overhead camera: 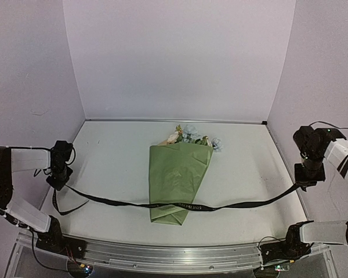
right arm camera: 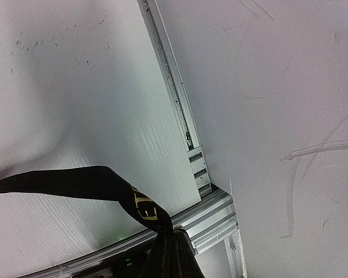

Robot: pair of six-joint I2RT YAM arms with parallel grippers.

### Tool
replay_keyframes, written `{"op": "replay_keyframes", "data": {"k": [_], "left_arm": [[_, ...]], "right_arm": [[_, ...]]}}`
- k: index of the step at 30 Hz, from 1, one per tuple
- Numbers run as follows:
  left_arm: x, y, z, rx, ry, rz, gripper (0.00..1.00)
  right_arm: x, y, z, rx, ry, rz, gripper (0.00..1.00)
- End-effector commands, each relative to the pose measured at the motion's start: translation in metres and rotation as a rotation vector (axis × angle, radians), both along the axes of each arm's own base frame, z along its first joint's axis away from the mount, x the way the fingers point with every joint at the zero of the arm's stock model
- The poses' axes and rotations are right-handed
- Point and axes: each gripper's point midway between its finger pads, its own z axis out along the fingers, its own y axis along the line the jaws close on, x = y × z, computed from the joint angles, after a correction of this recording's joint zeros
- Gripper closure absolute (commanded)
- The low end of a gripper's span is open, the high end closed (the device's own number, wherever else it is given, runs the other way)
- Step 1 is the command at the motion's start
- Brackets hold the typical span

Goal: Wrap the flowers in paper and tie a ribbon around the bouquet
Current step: Straighten the ribbon in the folded bouquet.

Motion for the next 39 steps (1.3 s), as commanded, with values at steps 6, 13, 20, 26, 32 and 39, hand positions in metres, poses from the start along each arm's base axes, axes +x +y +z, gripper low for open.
{"op": "replay_keyframes", "data": {"k": [6,13,20,26,32,39], "left_arm": [[0.032,0.049,0.211,0.475,-0.285,-0.053,1.00],[0.014,0.013,0.120,0.349,-0.144,-0.147,1.00],[-0.011,-0.033,0.038,0.169,-0.041,-0.176,1.00],[-0.023,-0.040,0.014,0.073,-0.039,-0.116,0.91],[-0.029,-0.041,0.011,0.049,-0.052,-0.106,0.81],[-0.015,-0.045,0.043,0.069,-0.116,-0.200,0.23]], "right_arm": [[-0.016,-0.004,0.032,-0.010,-0.044,0.001,1.00],[-0.023,-0.021,0.019,-0.084,0.058,-0.038,1.00],[-0.033,-0.040,0.002,-0.096,0.155,-0.189,1.00],[-0.031,-0.059,0.010,-0.160,0.158,-0.261,1.00],[-0.026,-0.062,0.012,-0.150,0.164,-0.279,0.99],[-0.019,-0.042,0.007,0.000,0.130,-0.286,0.49]]}}
